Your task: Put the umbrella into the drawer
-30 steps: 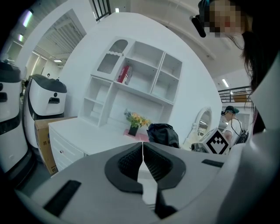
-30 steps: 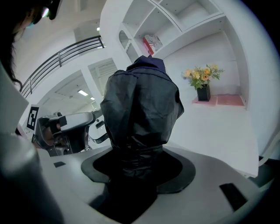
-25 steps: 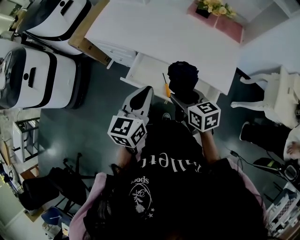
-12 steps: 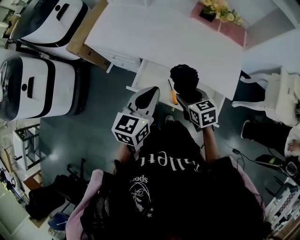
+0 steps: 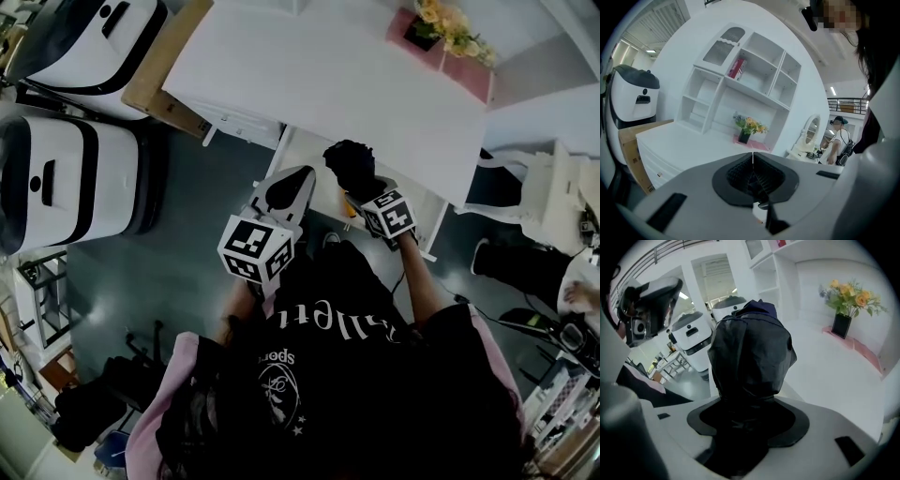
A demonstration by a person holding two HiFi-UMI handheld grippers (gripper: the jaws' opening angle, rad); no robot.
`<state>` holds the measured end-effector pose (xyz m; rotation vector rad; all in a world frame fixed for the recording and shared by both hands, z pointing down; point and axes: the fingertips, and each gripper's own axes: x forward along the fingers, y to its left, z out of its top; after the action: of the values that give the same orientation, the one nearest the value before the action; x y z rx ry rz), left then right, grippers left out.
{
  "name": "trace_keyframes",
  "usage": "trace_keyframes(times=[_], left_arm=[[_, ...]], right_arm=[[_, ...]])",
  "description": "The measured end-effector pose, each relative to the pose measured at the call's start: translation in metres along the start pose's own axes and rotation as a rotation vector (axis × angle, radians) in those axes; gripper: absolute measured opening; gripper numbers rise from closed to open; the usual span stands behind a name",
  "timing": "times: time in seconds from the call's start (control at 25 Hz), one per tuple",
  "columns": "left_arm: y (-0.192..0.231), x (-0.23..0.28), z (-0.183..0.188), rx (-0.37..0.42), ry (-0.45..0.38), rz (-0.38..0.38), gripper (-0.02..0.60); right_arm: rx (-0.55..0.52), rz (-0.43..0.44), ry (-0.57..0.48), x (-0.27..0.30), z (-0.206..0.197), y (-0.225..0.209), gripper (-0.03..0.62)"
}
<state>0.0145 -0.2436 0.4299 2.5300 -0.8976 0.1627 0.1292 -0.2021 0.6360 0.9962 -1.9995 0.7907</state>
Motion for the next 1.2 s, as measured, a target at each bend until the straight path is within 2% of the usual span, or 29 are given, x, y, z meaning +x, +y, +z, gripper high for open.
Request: trace_keyframes(times=[0.24, 0.48, 0.68, 0.88, 1.08, 1.2], left_arm=[[0.019, 0.005, 0.001, -0.006, 0.011, 0.001, 0.017], [0.032, 0.007, -0.001, -0.005, 0.031, 0.014, 0.017], [0.039, 0.006, -0.002, -0.002, 0.040, 0.022, 0.017], [0.044, 0.006, -0.003, -0.001, 0.046, 0.038, 0.017], [0.052, 0.004, -0.008, 0.002, 0.061, 0.054, 0.017], [0.055, 0.003, -0.009, 0.011, 0.067, 0.059, 0.017]], right_arm=[[-0.095, -0.006, 0.178, 0.034, -0.021, -0.016, 0.282], [-0.171, -0.031, 0.292, 0.060, -0.039, -0.035, 0.282], [-0.242, -0.012, 0.378, 0.081, -0.053, -0.038, 0.282], [-0.249, 0.021, 0.406, 0.095, -0.057, -0.039, 0.282], [-0.227, -0.014, 0.472, 0.106, -0.075, -0.049, 0.282], [-0.230, 0.001, 0.492, 0.114, -0.080, -0.043, 0.283]])
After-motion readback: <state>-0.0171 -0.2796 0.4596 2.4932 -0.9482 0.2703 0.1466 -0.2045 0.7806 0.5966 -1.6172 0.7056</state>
